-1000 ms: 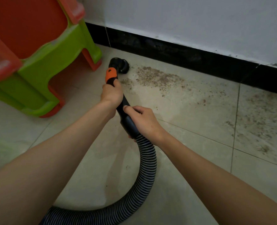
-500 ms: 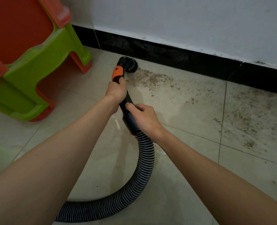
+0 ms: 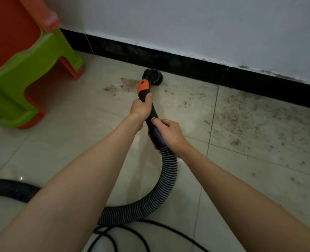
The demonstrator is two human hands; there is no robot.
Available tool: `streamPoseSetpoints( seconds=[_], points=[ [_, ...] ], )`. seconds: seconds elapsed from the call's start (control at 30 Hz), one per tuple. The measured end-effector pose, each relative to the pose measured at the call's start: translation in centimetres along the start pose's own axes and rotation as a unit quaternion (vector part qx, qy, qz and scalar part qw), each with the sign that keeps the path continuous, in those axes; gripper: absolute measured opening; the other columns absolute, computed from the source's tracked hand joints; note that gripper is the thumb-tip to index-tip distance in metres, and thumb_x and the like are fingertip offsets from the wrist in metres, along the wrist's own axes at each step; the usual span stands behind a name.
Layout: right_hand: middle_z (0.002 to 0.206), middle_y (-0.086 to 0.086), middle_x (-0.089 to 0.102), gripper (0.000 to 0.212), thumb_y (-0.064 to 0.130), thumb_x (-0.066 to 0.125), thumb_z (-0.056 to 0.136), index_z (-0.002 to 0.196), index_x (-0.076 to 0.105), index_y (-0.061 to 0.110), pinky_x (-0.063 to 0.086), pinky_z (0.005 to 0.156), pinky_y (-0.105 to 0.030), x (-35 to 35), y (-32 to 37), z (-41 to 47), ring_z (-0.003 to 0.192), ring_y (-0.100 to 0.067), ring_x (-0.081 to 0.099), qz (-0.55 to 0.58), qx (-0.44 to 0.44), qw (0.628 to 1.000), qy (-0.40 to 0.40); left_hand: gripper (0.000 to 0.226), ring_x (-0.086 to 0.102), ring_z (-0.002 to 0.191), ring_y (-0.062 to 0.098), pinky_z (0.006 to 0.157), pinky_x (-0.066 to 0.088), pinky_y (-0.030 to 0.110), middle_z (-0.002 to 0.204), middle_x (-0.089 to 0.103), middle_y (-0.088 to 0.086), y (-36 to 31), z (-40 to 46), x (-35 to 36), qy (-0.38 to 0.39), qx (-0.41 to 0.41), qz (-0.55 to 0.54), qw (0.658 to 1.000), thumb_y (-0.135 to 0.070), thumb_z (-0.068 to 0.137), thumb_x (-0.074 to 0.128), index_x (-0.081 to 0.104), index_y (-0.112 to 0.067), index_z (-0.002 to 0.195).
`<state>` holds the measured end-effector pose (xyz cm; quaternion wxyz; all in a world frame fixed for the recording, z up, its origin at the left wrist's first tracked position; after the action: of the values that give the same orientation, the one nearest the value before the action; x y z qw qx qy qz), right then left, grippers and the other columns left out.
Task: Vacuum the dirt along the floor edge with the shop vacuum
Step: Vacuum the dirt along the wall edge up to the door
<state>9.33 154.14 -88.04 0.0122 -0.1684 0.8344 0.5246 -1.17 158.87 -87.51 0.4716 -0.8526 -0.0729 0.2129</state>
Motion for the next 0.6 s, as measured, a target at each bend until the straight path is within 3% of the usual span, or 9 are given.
streamPoseSetpoints(
  seconds=[0.17, 0.43, 0.53, 0.6],
  points=[
    [0.086, -0.020, 0.069, 0.043, 0.056, 0.056, 0.066, 0.074, 0.065, 0.015, 0.053, 0.076, -0.063, -1.4, -1.1, -1.7, 0.084, -0.044, 0.066, 0.012, 0.006, 1.000, -0.023, 0.049, 0.057, 0.102, 0.029, 0.077, 0.044, 0.032, 0.112, 0.058, 0.016, 0.4, -2.0, 2.0, 0.034, 0.017, 0.023, 0.999, -0.040, 0.100, 0.039, 0.047, 0.001, 0.125],
    [0.083, -0.015, 0.069, 0.026, 0.044, 0.058, 0.084, 0.071, 0.062, 0.022, 0.055, 0.073, -0.060, -1.0, -1.0, -3.1, 0.081, -0.043, 0.067, 0.055, -0.012, 0.996, -0.062, 0.042, 0.052, 0.080, 0.019, 0.061, 0.041, 0.025, 0.084, 0.053, 0.003, -0.5, -3.3, 1.9, 0.073, 0.050, 0.045, 0.995, -0.038, 0.101, 0.038, 0.049, -0.001, 0.118],
    [0.088, -0.022, 0.068, 0.031, 0.048, 0.058, 0.080, 0.070, 0.061, 0.019, 0.054, 0.074, -0.062, -0.1, 0.5, -2.4, 0.083, -0.047, 0.065, 0.055, -0.032, 0.997, -0.053, 0.043, 0.054, 0.076, 0.016, 0.059, 0.040, 0.024, 0.082, 0.052, 0.001, -1.8, -2.9, 0.3, 0.051, 0.069, 0.045, 0.995, -0.037, 0.101, 0.038, 0.049, 0.000, 0.120],
    [0.089, -0.023, 0.068, 0.035, 0.054, 0.058, 0.072, 0.071, 0.062, 0.019, 0.053, 0.075, -0.062, 0.8, 1.3, -1.8, 0.084, -0.047, 0.064, 0.043, -0.038, 0.998, -0.031, 0.046, 0.056, 0.085, 0.020, 0.065, 0.041, 0.025, 0.091, 0.053, 0.004, -2.0, -2.5, -1.1, 0.023, 0.069, 0.042, 0.996, -0.038, 0.101, 0.037, 0.046, 0.000, 0.125]
  ],
)
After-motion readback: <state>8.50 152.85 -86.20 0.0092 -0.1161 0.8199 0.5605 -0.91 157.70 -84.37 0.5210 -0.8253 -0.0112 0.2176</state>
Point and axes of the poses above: each hand's wrist, its own z-axis towards the middle knuckle, its own x-axis out of the palm, y = z × x, the point moved 1 cm from there along z, towards the middle knuckle
